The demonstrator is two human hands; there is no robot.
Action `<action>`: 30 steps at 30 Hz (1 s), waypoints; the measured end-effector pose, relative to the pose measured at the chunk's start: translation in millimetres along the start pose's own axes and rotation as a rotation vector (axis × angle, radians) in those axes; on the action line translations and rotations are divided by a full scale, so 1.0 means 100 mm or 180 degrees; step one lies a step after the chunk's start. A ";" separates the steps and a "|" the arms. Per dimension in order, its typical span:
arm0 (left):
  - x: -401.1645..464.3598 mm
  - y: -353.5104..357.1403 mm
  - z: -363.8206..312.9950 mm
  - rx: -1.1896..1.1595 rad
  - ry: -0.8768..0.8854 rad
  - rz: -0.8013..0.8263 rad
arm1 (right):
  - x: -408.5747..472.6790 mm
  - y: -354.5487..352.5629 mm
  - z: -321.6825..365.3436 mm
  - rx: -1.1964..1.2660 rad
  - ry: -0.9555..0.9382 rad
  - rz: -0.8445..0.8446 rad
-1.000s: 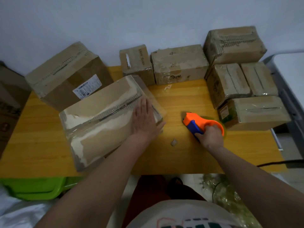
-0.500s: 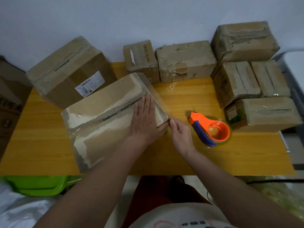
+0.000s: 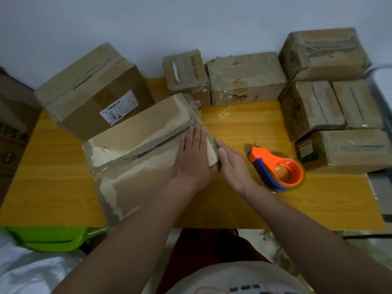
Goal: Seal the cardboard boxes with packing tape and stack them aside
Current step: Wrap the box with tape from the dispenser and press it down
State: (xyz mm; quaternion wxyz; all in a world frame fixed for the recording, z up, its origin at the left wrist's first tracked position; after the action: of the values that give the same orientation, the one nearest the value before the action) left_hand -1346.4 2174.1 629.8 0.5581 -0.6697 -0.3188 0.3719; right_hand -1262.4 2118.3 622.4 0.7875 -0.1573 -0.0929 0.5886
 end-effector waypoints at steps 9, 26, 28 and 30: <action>-0.01 0.00 0.02 -0.0133 0.0127 -0.0051 | 0.44 0.02 -0.04 0.0927 0.0549 0.0473; 0.64 -0.23 0.80 -0.0075 -0.0271 0.0350 | 1.00 0.29 0.19 0.0999 0.0695 0.0507; 0.68 -0.15 0.85 0.0073 -0.0201 0.0395 | 1.01 0.36 0.10 0.0979 0.0875 0.0618; 0.69 -0.12 0.86 0.0141 -0.0161 0.0297 | 0.99 0.41 0.03 0.0960 0.1102 0.0806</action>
State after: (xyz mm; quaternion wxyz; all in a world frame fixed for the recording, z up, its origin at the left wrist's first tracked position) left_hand -1384.6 2278.1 623.5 0.5466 -0.6618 -0.2929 0.4213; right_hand -1271.7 2224.1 606.8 0.7262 -0.1468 0.1525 0.6540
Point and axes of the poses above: each hand's wrist, its own x-axis towards the middle knuckle, its own y-axis out of the palm, z = x × y, the point moved 8 cm from there along x, towards the middle knuckle, and after that the axes turned 5 degrees about -y, right-handed, at the moved point
